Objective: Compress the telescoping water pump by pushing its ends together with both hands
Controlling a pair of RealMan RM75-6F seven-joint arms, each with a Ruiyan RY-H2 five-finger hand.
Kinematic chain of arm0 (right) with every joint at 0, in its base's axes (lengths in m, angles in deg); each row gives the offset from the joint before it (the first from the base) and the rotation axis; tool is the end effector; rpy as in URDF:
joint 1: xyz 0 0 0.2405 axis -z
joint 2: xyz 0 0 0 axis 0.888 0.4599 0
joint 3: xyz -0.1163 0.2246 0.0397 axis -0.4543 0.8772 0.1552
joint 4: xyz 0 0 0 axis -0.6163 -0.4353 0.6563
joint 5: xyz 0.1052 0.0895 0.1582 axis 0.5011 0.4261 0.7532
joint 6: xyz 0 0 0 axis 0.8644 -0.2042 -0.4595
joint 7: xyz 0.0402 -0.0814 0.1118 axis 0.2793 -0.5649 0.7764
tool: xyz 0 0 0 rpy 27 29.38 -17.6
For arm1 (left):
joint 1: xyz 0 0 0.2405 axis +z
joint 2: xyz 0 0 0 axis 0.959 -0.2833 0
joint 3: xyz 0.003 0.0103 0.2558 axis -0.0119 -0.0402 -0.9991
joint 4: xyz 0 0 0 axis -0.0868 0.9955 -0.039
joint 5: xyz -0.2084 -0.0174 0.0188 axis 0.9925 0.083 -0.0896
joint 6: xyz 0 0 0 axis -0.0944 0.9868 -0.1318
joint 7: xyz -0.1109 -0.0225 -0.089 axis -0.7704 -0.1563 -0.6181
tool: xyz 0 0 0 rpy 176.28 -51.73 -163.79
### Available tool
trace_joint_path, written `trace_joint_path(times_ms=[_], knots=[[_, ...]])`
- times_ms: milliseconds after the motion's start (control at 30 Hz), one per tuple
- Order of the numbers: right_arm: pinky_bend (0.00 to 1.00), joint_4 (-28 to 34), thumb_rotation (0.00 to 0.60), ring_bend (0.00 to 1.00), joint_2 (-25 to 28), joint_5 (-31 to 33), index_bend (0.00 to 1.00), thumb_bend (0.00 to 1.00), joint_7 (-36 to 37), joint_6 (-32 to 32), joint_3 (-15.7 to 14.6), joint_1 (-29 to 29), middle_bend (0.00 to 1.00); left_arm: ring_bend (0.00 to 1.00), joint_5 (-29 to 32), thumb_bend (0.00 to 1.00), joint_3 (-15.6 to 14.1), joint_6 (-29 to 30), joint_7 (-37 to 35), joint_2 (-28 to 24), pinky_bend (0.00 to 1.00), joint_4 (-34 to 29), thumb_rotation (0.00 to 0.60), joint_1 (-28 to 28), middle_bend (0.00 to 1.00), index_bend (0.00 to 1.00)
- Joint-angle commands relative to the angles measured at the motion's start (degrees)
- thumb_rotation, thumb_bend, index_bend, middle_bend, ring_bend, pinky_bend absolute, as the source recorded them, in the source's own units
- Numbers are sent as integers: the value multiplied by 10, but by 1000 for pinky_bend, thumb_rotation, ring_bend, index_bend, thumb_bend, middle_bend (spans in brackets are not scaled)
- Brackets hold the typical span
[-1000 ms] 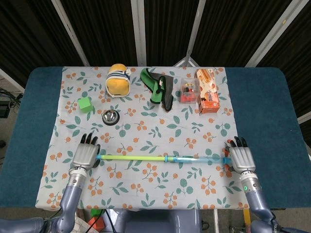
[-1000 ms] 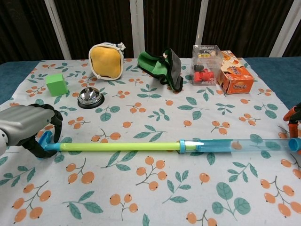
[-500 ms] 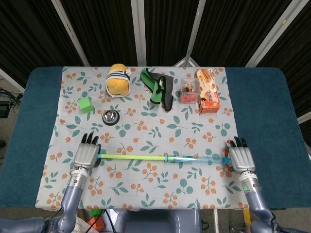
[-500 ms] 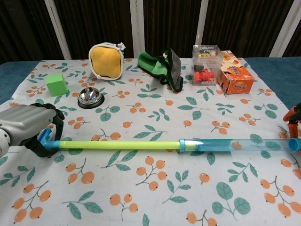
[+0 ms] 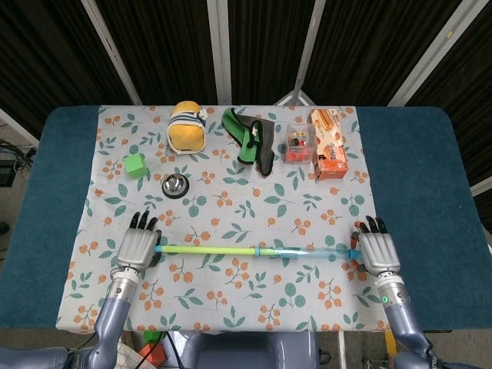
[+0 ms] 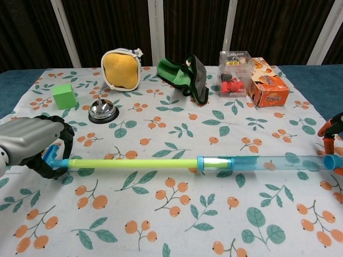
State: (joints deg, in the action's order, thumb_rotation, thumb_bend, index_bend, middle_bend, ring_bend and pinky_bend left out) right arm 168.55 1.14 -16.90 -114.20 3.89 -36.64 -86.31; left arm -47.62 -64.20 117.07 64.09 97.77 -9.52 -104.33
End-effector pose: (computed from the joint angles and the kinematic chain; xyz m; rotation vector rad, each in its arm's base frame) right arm -0.2636 -0.2631 0.0339 1.6063 -1.0557 0.6005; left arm -0.1837 0.2602 -0.0367 -1.7430 -0.8667 -0.5588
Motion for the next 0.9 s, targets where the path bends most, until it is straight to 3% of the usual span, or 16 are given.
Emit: trace_joint_path(times_ms=[33,900], knots=[[0,14,600,0,2,13,664,308,-6,2,7,-4,230,0,2,524,4,4,-1,-3,0,-15,600,0,155,588],[0,99,600,0,-24,21,685,307,-113,57,13,-33,245,0,-6,525,10,24,-9,-24,0,-75,600,-7,158,591]])
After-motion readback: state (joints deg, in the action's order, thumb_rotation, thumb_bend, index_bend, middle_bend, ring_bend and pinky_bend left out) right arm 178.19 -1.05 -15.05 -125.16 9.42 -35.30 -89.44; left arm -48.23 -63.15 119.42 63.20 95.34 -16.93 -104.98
